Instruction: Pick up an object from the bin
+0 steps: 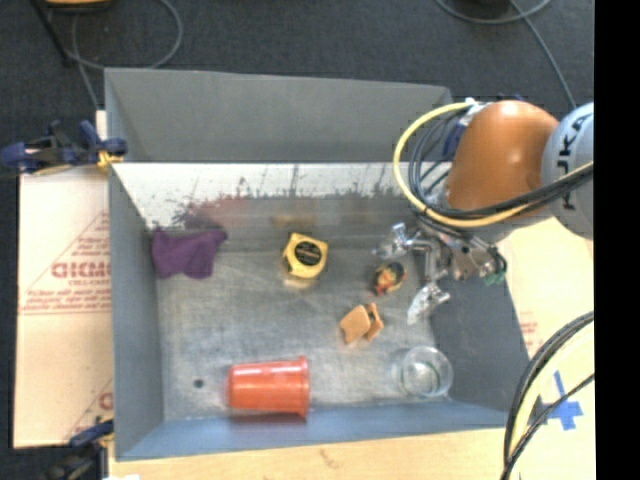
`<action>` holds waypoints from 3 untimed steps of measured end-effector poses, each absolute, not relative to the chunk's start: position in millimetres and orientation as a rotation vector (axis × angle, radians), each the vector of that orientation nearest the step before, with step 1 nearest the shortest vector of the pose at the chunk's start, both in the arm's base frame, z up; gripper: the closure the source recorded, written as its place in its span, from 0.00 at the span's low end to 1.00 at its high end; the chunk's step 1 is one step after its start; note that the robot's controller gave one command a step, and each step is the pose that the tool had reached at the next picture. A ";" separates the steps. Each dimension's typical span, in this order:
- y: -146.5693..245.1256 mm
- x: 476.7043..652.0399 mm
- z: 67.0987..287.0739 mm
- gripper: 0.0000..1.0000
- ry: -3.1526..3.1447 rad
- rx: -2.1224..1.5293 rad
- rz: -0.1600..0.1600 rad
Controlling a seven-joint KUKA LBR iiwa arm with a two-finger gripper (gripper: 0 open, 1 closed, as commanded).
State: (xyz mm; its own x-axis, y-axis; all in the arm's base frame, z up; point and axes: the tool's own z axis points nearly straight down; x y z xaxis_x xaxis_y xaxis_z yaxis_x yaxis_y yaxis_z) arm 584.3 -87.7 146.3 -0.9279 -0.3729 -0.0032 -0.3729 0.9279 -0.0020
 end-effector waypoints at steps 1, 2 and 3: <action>-88.1 595.4 100.2 0.00 3.120 -0.244 -0.003; -84.9 596.9 78.7 0.00 3.110 -0.298 -0.004; -90.4 561.3 80.2 1.00 3.058 -0.751 -0.013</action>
Offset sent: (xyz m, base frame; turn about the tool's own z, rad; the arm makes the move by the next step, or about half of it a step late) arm -0.0155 0.0102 -0.0697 -0.0179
